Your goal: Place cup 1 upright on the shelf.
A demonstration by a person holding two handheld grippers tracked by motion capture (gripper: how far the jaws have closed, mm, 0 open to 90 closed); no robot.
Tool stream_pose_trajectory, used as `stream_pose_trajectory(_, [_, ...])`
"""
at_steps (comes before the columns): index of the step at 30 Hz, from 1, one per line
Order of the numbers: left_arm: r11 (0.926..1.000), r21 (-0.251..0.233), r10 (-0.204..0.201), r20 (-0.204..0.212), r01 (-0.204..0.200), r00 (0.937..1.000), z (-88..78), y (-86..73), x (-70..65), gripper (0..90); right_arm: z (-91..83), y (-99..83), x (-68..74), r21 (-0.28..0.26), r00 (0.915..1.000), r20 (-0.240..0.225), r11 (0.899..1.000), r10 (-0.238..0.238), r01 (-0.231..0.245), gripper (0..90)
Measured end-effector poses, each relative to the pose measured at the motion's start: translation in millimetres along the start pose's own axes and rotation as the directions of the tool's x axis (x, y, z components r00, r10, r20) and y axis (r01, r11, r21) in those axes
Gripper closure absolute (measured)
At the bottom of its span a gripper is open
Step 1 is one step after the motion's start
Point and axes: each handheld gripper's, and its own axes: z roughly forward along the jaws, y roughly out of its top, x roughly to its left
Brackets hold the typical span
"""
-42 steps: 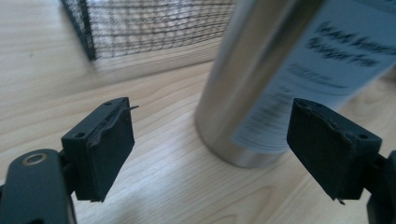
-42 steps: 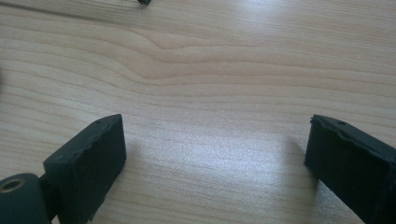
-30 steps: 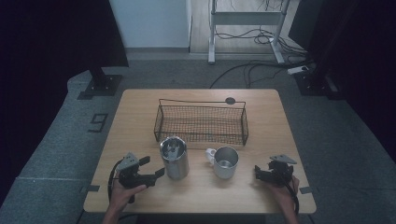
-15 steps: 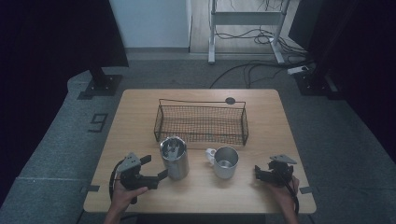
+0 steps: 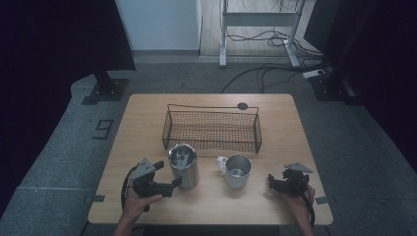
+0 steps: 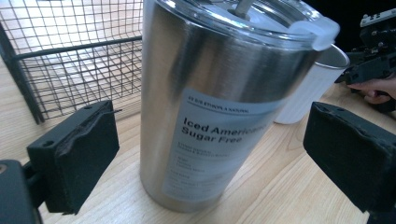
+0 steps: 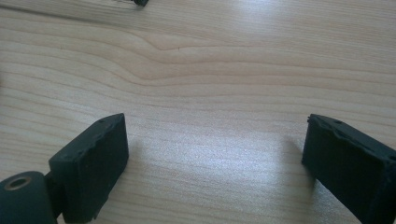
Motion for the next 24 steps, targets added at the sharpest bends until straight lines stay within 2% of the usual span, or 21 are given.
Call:
stream_pose_trajectory(7, [1.0,-0.004,0.006,-0.002,-0.006,1.0,9.5,4.8,-3.1,3.6,0.2,0.2,-0.2,0.0,1.0,0.0,1.0,0.0,0.0,6.7])
stream_pose_trajectory(13, [0.9996,0.012,0.024,-0.013,-0.024,0.9996,21.7,9.0,-7.9,3.7,0.4,0.4,-0.4,0.0,1.0,0.0,1.0,0.001,-0.001,6.7])
stream_pose_trajectory(15, [0.9994,0.019,0.031,-0.029,-0.03,0.9991,26.7,9.8,-9.4,3.3,0.5,0.4,-0.5,-0.001,1.0,0.0,1.0,0.0,0.0,6.8])
stream_pose_trajectory(24, [0.9988,0.03,0.039,-0.036,-0.038,0.9986,40.0,13.2,-7.5,0.7,0.5,0.4,-0.5,-0.001,1.0,0.002,1.0,0.002,-0.002,6.9])
